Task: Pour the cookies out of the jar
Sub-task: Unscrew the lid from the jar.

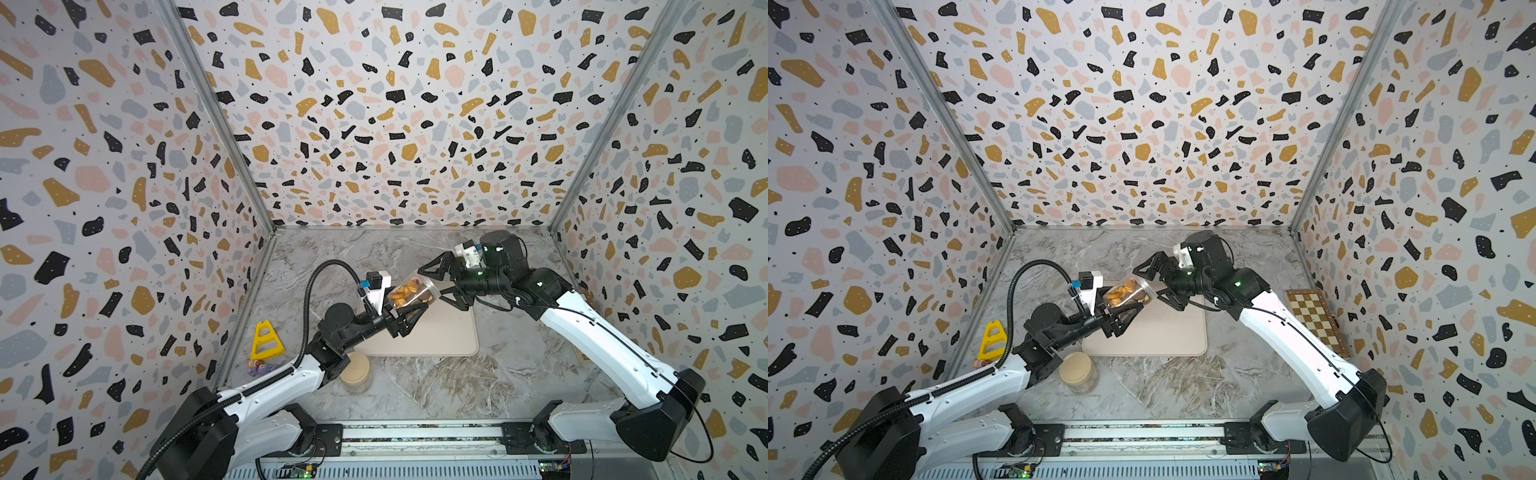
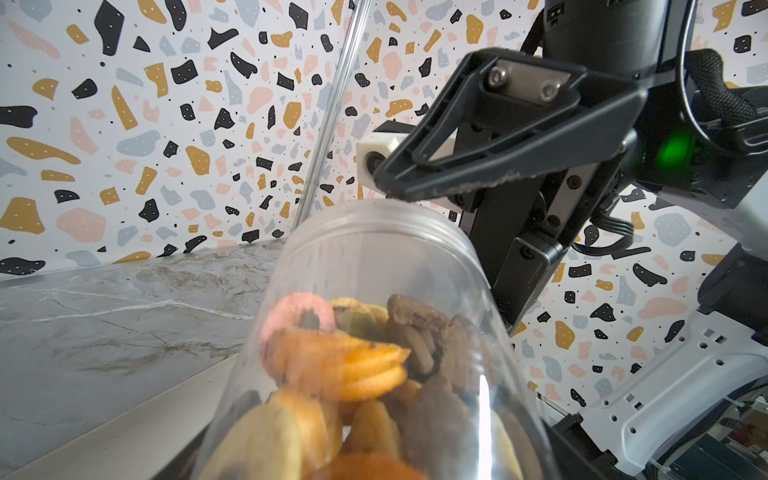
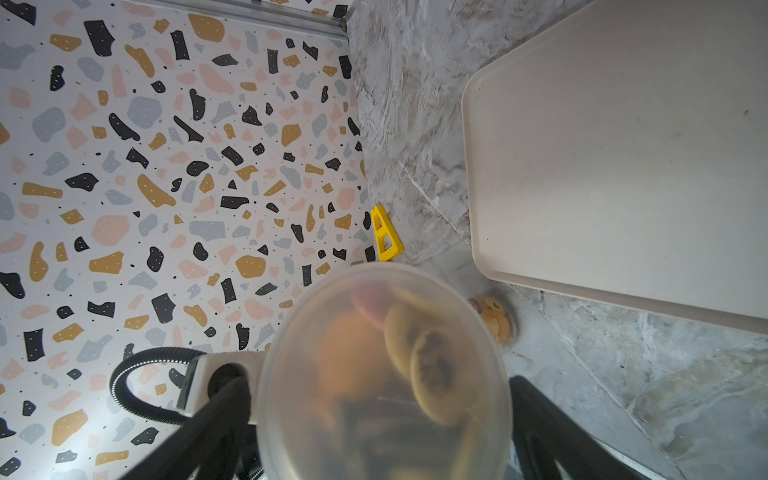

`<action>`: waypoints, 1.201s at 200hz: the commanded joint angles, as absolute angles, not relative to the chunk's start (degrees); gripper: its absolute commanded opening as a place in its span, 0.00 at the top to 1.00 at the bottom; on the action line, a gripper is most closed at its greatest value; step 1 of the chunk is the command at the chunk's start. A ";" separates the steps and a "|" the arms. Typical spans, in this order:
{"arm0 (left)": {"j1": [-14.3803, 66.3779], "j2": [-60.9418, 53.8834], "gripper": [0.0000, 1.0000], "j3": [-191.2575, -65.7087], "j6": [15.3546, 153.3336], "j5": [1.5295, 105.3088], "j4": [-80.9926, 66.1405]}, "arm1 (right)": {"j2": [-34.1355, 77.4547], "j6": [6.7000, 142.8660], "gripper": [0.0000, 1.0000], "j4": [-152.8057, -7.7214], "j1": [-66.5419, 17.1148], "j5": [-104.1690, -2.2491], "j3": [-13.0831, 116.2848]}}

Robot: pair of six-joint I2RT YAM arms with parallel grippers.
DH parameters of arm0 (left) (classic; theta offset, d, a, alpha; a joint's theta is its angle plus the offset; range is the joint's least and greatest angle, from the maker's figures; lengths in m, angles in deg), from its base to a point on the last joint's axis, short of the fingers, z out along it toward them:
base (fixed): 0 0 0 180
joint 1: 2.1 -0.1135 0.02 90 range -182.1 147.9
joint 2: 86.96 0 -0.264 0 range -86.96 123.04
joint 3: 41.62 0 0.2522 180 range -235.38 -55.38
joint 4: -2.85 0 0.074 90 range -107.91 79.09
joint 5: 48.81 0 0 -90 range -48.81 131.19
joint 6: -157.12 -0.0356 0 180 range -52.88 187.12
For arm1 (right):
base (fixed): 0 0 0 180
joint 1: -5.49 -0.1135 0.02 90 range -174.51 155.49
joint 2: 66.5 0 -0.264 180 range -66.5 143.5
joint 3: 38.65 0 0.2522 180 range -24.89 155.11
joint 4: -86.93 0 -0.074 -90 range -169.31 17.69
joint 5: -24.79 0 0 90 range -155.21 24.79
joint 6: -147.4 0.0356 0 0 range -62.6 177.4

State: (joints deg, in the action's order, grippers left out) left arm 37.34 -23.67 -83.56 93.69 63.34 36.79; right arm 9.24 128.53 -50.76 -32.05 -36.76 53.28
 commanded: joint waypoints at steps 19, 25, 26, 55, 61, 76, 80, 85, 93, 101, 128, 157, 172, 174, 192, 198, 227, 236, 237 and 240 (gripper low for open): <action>37.45 -24.03 0.92 -85.01 93.23 64.47 44.29 | 8.73 128.51 0.09 -53.01 -32.34 -37.26 54.36; 37.45 -23.94 0.92 -84.98 93.23 64.39 44.37 | 8.73 128.50 0.09 -53.06 -32.33 -37.21 54.30; 37.45 -23.94 0.92 -84.99 93.23 64.39 44.37 | 8.73 128.50 0.09 -53.05 -32.31 -37.19 54.30; 37.43 -23.77 0.92 -84.82 93.40 64.08 44.71 | 8.93 128.02 0.13 -53.56 -32.46 -36.56 54.19; 37.44 -23.68 0.92 -84.75 93.53 63.97 44.90 | 8.81 127.69 0.14 -53.76 -32.47 -36.56 54.21; 37.45 -23.59 0.92 -84.64 93.88 63.82 45.49 | 8.77 126.82 0.16 -53.99 -32.57 -36.33 54.17; 37.43 -23.59 0.92 -84.65 93.99 63.84 45.59 | 8.84 126.48 0.16 -54.02 -32.66 -36.37 54.21; 37.40 -23.51 0.92 -84.65 94.14 63.85 45.73 | 8.90 126.11 0.16 -53.87 -32.66 -36.36 54.30; 37.38 -23.50 0.92 -84.65 94.52 63.79 46.02 | 8.99 125.36 0.16 -53.66 -32.81 -36.35 54.30; 37.42 -23.50 0.92 -84.48 95.17 63.53 46.75 | 9.03 124.48 0.16 -53.40 -32.74 -36.31 54.27; 37.43 -23.66 0.91 -84.20 98.39 64.22 50.42 | 8.93 119.46 0.16 -56.20 -32.84 -36.03 52.86; 37.43 -23.37 0.91 -83.95 103.17 65.79 55.83 | 8.08 114.34 0.16 -64.85 -32.83 -33.53 49.38; 37.39 -23.58 0.90 -83.69 105.32 65.70 57.73 | 6.96 112.55 0.16 -67.74 -32.84 -33.20 48.52; 37.39 -23.59 0.90 -83.62 105.52 65.67 57.84 | 6.86 112.32 0.16 -68.03 -32.88 -33.28 48.46; 37.34 -23.84 0.89 -83.25 107.82 65.91 59.96 | 6.44 110.08 0.16 -69.24 -32.90 -32.37 48.84; 37.40 -23.79 0.89 -83.09 108.80 65.87 61.02 | 6.44 109.11 0.16 -69.51 -32.88 -31.94 48.94; 37.41 -22.93 0.89 -82.45 113.68 66.33 66.63 | 5.61 105.20 0.16 -73.65 -32.90 -28.86 46.84; 37.31 -22.39 0.88 -82.36 115.26 66.93 68.27 | 5.07 104.34 0.16 -74.83 -32.84 -28.35 45.96; 37.34 -22.33 0.88 -82.36 115.49 66.94 68.54 | 4.96 104.20 0.16 -75.01 -32.86 -28.20 45.82; 37.32 -22.16 0.88 -82.36 116.07 67.05 69.03 | 4.89 104.01 0.16 -75.18 -32.84 -28.03 45.76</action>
State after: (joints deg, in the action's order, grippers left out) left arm 36.69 -22.34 -81.81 109.69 62.38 53.58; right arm 6.46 110.83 -70.56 -32.31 -30.77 47.69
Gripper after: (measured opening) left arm 0.812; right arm 0.881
